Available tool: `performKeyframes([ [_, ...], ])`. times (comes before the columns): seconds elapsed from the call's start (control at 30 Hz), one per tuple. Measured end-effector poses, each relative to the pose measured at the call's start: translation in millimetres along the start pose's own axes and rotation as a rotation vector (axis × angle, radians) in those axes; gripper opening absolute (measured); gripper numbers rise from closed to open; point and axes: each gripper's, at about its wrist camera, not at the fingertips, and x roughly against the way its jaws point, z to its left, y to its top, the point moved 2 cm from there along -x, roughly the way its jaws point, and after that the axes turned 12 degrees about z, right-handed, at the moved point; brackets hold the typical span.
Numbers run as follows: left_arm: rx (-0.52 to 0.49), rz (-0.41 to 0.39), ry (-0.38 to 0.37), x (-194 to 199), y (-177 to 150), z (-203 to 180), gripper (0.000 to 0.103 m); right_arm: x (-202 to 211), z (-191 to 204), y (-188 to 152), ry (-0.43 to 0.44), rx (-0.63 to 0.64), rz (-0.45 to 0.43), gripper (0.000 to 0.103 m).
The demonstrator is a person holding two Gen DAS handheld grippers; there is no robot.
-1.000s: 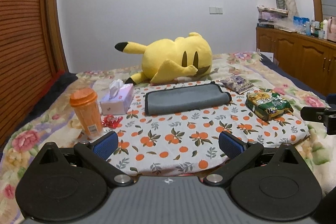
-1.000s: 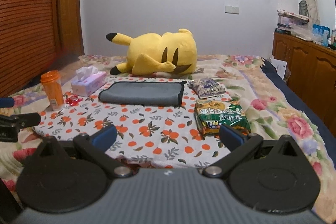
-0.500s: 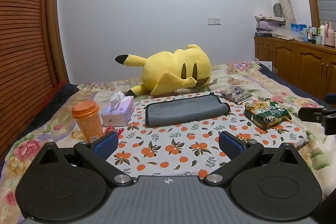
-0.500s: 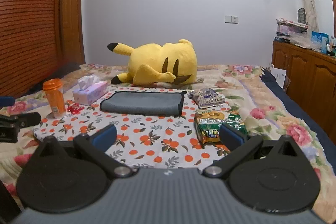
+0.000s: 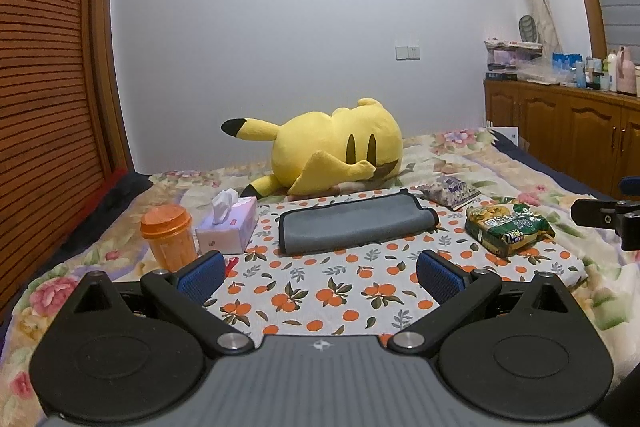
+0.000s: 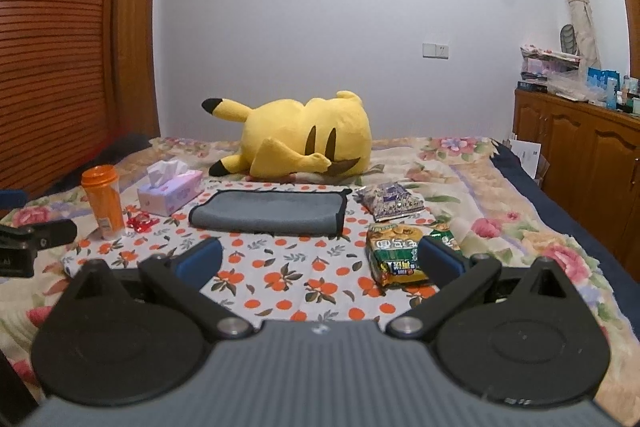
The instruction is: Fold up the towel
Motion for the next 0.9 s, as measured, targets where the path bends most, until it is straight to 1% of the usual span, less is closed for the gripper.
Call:
performKeyframes([
  [0.47, 0.002, -0.037, -0.001, 4.0, 1.1, 0.3, 0.103, 7.5, -7.8, 0.5, -0.009, -0.034, -0.059, 0.103],
  [0.9, 0.001, -0.038, -0.001, 4.2, 1.0, 0.3, 0.103, 6.1, -8.4, 0.2, -0.012, -0.041, -0.058, 0.103],
])
